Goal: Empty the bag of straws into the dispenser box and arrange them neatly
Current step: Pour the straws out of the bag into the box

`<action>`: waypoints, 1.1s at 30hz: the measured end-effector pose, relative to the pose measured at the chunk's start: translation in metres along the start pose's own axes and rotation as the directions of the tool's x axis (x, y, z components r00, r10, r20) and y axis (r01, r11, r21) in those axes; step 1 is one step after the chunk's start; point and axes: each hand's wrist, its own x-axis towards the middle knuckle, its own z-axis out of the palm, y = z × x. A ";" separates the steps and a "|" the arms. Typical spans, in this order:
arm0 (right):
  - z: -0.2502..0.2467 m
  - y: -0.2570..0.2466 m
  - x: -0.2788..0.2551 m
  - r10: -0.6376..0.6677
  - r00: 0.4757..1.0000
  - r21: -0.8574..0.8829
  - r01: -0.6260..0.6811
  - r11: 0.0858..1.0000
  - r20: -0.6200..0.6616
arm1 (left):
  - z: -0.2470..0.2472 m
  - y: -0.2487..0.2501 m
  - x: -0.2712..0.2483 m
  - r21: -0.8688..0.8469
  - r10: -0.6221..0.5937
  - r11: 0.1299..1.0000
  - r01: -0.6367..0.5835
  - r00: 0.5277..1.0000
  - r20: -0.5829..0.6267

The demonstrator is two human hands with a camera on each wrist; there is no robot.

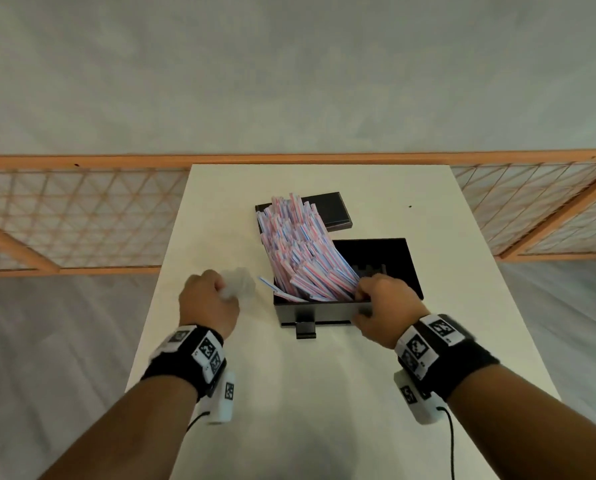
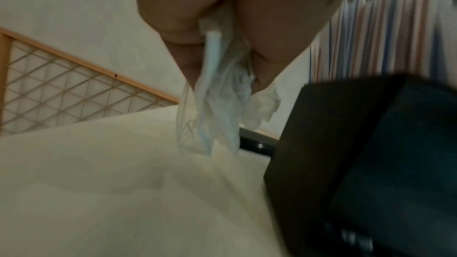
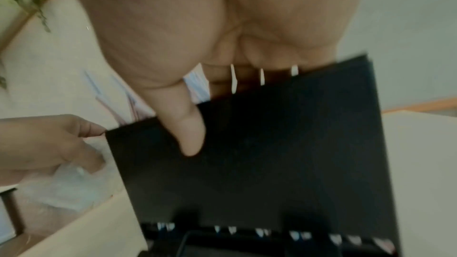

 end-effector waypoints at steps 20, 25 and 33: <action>0.042 -0.009 -0.032 -0.067 0.988 -0.097 0.054 0.994 -0.141 | 0.048 -0.046 -0.015 0.032 0.052 0.998 -0.063 0.965 0.257; 0.038 -0.011 -0.032 -0.051 0.994 -0.098 0.042 0.994 -0.093 | 0.017 -0.030 -0.022 -0.075 0.212 0.976 -0.205 0.971 0.111; 0.042 -0.009 -0.034 -0.049 0.984 -0.041 0.042 0.998 -0.170 | -0.015 0.017 -0.073 -0.527 0.318 0.835 -0.158 0.920 0.229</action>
